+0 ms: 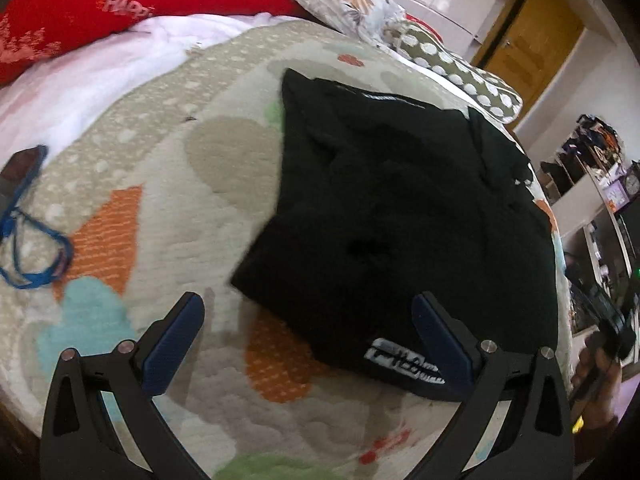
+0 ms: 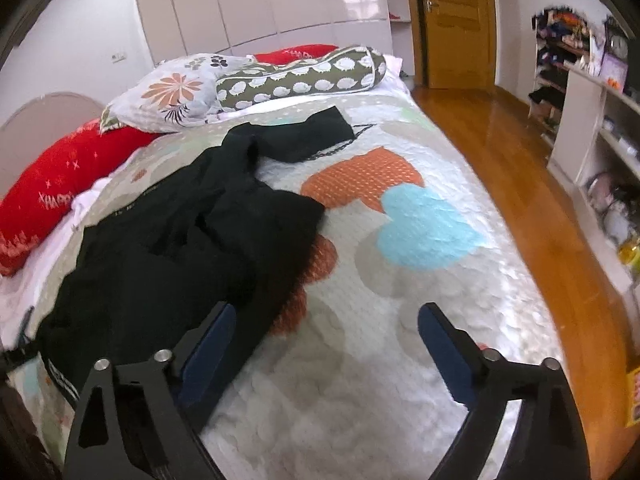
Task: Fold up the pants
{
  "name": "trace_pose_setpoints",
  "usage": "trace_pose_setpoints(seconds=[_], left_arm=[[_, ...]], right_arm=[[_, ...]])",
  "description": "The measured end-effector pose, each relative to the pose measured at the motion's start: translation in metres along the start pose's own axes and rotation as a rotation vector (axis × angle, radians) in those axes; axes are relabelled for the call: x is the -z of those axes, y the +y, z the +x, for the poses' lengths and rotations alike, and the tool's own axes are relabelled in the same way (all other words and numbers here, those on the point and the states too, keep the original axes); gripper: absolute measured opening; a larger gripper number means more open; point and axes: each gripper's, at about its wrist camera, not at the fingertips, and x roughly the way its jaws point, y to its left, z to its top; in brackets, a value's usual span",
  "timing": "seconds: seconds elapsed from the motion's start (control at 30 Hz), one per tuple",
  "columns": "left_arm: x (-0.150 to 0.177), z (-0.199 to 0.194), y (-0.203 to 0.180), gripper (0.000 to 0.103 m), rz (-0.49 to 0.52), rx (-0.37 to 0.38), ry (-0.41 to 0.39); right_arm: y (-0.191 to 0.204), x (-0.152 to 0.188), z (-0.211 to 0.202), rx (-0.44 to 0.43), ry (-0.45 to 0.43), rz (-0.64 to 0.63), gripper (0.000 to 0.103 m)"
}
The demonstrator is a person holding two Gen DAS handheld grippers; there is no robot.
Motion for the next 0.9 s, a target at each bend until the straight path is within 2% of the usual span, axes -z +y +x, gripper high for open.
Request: trace_pose_setpoints(seconds=[0.1, 0.17, 0.23, 0.27, 0.3, 0.33, 0.47, 0.57, 0.63, 0.73, 0.87, 0.9], left_arm=[[-0.002, 0.014, -0.008, 0.103, 0.025, 0.005, 0.026], [-0.003, 0.021, -0.014, 0.103, 0.043, 0.003, 0.033], [-0.004, 0.023, -0.016, 0.103, 0.052, -0.002, 0.033], [-0.004, 0.024, -0.017, 0.103, 0.054, -0.004, 0.032], [-0.004, 0.025, -0.018, 0.103, 0.058, -0.008, 0.031], [-0.004, 0.026, -0.019, 0.103, 0.064, -0.013, 0.031], [-0.004, 0.025, -0.018, 0.103, 0.066, -0.007, 0.033], [-0.004, 0.021, -0.015, 0.103, 0.061, 0.005, 0.032], [-0.003, 0.019, -0.011, 0.103, 0.051, 0.011, 0.032], [-0.001, 0.018, -0.006, 0.103, 0.027, 0.023, 0.028], [-0.001, 0.019, -0.008, 0.103, 0.019, 0.015, 0.029], [0.0, 0.018, -0.01, 0.103, 0.022, 0.018, 0.036]], right_arm=[[-0.002, -0.012, 0.025, -0.014, 0.017, 0.023, 0.075], [-0.001, -0.019, 0.043, -0.029, 0.033, 0.028, 0.074], [0.004, -0.025, 0.06, -0.022, 0.034, 0.015, 0.065], [0.007, -0.027, 0.063, -0.034, 0.025, -0.003, 0.046], [0.01, -0.029, 0.064, -0.063, 0.021, -0.017, 0.019], [0.013, -0.031, 0.06, -0.105, 0.016, -0.018, 0.01], [0.014, -0.023, 0.016, -0.067, -0.087, -0.034, 0.009], [-0.01, -0.007, -0.04, -0.009, -0.166, 0.025, 0.009], [-0.034, 0.004, -0.068, 0.042, -0.18, 0.068, 0.009], [-0.071, 0.03, -0.091, 0.135, -0.147, 0.127, 0.009], [-0.103, 0.064, -0.077, 0.125, -0.036, 0.214, 0.01], [-0.104, 0.07, -0.073, 0.119, -0.015, 0.226, 0.016]])
